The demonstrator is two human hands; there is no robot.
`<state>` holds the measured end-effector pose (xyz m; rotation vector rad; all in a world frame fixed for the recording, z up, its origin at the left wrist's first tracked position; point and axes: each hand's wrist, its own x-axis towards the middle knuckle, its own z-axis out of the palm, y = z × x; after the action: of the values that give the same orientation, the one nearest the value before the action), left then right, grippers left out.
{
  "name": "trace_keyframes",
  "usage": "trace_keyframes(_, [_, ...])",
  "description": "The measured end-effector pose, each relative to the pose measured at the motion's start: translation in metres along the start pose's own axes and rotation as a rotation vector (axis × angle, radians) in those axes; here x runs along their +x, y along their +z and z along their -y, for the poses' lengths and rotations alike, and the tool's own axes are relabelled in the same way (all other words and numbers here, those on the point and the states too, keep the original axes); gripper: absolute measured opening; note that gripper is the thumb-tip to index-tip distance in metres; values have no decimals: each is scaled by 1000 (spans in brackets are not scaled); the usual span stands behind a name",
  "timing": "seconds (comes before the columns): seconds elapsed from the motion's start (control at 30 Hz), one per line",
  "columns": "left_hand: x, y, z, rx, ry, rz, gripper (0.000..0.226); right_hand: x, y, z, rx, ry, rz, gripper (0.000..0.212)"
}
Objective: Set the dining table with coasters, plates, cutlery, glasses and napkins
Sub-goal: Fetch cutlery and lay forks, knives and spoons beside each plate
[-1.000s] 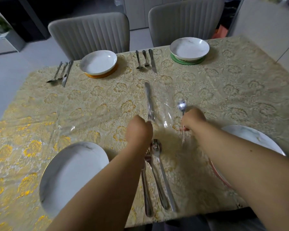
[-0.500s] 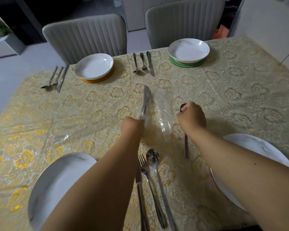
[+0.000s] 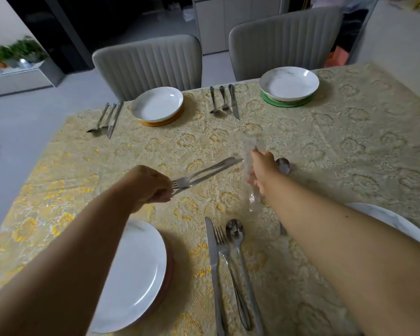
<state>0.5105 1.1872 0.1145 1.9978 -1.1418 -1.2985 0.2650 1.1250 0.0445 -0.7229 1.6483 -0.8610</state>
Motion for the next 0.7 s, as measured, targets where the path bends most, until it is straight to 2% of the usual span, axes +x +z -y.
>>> trace_keyframes(0.1, [-11,-18,-15,76,62,36,10,-5,0,-8,133,96,103,50])
trace_keyframes(0.17, [-18,-21,-30,48,94,34,1,-13,0,-13,309,133,197,49])
trace_keyframes(0.23, [-23,-19,-46,-11,166,-33,17,-19,-1,-16,455,179,229,47])
trace_keyframes(0.33, [-31,-15,-71,-72,289,-154,20,-22,-3,-19,610,240,255,47])
trace_keyframes(0.43, [-41,-10,-91,-141,338,-185,20,-28,-4,-20,653,257,301,41])
trace_keyframes(0.57, [-48,-8,-106,-270,331,-128,15,-34,-7,-24,664,263,314,33])
trace_keyframes(0.7, [-44,-6,-108,-248,332,-128,14,-41,-9,-27,619,255,345,30])
